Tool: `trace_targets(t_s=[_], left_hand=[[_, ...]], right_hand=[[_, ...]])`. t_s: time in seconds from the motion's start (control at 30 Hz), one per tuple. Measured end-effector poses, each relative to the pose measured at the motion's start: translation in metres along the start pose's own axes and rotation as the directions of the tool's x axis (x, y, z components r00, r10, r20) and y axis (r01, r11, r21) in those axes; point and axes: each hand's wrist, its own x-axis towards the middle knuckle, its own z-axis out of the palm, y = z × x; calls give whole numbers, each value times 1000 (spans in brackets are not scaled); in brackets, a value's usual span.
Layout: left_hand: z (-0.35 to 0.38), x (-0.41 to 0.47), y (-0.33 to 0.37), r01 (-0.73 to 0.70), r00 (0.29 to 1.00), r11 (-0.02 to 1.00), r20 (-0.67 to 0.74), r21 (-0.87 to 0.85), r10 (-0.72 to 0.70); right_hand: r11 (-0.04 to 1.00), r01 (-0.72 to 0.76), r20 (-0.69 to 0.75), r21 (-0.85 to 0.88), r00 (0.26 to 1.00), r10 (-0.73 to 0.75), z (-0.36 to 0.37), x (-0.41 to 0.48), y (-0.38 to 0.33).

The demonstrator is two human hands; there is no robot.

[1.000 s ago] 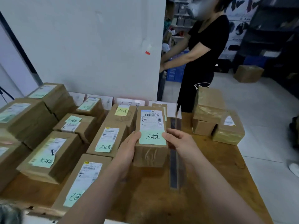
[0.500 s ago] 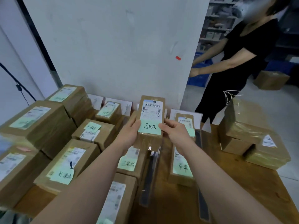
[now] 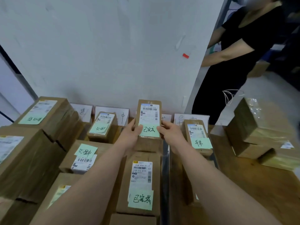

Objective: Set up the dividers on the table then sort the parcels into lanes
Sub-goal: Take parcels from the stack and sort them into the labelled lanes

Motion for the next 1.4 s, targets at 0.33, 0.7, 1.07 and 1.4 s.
trace_targets(t_s=[0.33,0.7,1.07,1.4], left_hand=[[5,25,-19,76,997,997,1,10,-76],[7,10,-4,-87,983,926,-120,367,139],[83,-51,51,-291,847,511,-31,809,531],[270,-85,85,-397,845,469,114,789,523]], right_hand=[[984,-30,-14,-173,1000,28,7,20,18],[889,107,2,-445,993,-119,-2,1,7],[711,169,-93,-683,945,-314,-106,-72,-12],[636,67,-191,-769,925,-328,-302,-123,9]])
